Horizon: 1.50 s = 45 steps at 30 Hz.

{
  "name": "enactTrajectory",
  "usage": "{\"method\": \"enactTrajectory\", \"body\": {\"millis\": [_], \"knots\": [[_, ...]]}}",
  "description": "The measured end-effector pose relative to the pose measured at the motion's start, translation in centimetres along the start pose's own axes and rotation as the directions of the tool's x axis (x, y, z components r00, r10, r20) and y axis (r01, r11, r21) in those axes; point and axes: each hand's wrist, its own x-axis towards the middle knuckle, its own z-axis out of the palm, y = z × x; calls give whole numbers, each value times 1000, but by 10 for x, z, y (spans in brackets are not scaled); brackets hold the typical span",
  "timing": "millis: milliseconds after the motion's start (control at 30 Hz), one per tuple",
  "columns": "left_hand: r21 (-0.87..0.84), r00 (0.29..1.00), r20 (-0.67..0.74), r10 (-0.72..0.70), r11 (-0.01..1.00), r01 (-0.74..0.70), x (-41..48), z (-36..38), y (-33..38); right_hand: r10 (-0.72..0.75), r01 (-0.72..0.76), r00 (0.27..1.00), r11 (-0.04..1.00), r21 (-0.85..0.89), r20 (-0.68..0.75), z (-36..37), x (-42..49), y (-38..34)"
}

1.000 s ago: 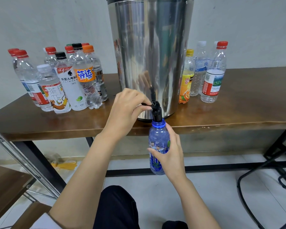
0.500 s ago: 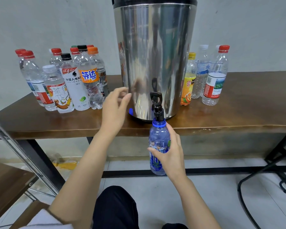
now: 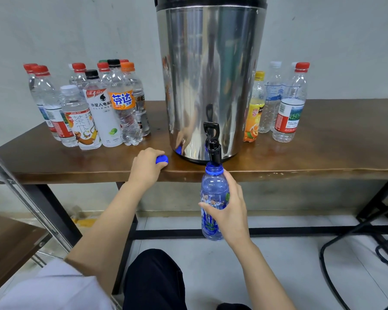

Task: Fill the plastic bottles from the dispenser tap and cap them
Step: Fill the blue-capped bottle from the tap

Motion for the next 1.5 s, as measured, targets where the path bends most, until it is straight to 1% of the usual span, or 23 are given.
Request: {"method": "enactTrajectory", "body": {"millis": [100, 133, 167, 200, 267, 300, 367, 433, 567, 733, 833, 867, 933, 1067, 1133, 1233, 1333, 1500], "knots": [[-29, 1000, -23, 11, 1000, -12, -10, 1, 3, 0, 0, 1000, 1000, 2, -4, -1, -5, 0], [-77, 999, -44, 20, 997, -23, -15, 0, 6, 2, -2, 1000, 1000, 2, -2, 0, -7, 0], [-165, 998, -67, 20, 986, -31, -21, -3, 11, 2, -2, 1000, 1000, 1, 1, 0, -9, 1], [-284, 997, -75, 6, 958, -27, -28, -6, 18, 3, -3, 1000, 1000, 2, 4, 1, -11, 1], [-525, 999, -33, 13, 851, -28, -42, -15, 35, 4, -4, 1000, 1000, 6, 13, 3, -14, 2], [-604, 999, 2, 41, 796, -32, -49, -19, 44, 3, -3, 1000, 1000, 11, 20, 4, -15, 2], [-674, 993, 46, 112, 737, -51, -61, -25, 58, -9, 9, 999, 1000, 13, 33, 6, -16, -1], [-686, 986, 56, 156, 724, -75, -67, -31, 66, -36, 35, 998, 999, 8, 47, 9, -16, -7], [-655, 977, 78, 197, 749, -99, -71, -41, 67, -75, 77, 994, 997, -28, 85, 12, -16, -21], [-646, 967, 98, 235, 754, -118, -72, -54, 65, -89, 96, 988, 994, -51, 127, 15, -17, -32], [-626, 955, 125, 271, 768, -136, -71, -60, 62, -95, 101, 985, 994, -35, 143, 16, -18, -37], [-630, 947, 133, 291, 763, -146, -72, -62, 61, -101, 105, 985, 994, -27, 143, 15, -18, -38], [-682, 937, 143, 319, 718, -140, -74, -65, 60, -118, 120, 983, 993, -7, 143, 14, -18, -42], [-819, 955, 93, 281, 568, -88, -82, -64, 57, -144, 143, 978, 990, 20, 151, 15, -17, -49], [-849, 963, 73, 258, 523, -75, -85, -61, 54, -144, 141, 977, 990, 27, 158, 17, -16, -52], [-855, 977, 21, 210, 511, -92, -88, -58, 53, -147, 143, 976, 989, 33, 162, 22, -15, -54], [-837, 989, -34, 145, 537, -108, -86, -55, 53, -142, 139, 975, 990, 28, 174, 26, -15, -55], [-826, 986, 2, 167, 556, -93, -88, -53, 56, -141, 135, 974, 990, 46, 175, 29, -13, -54]]}}
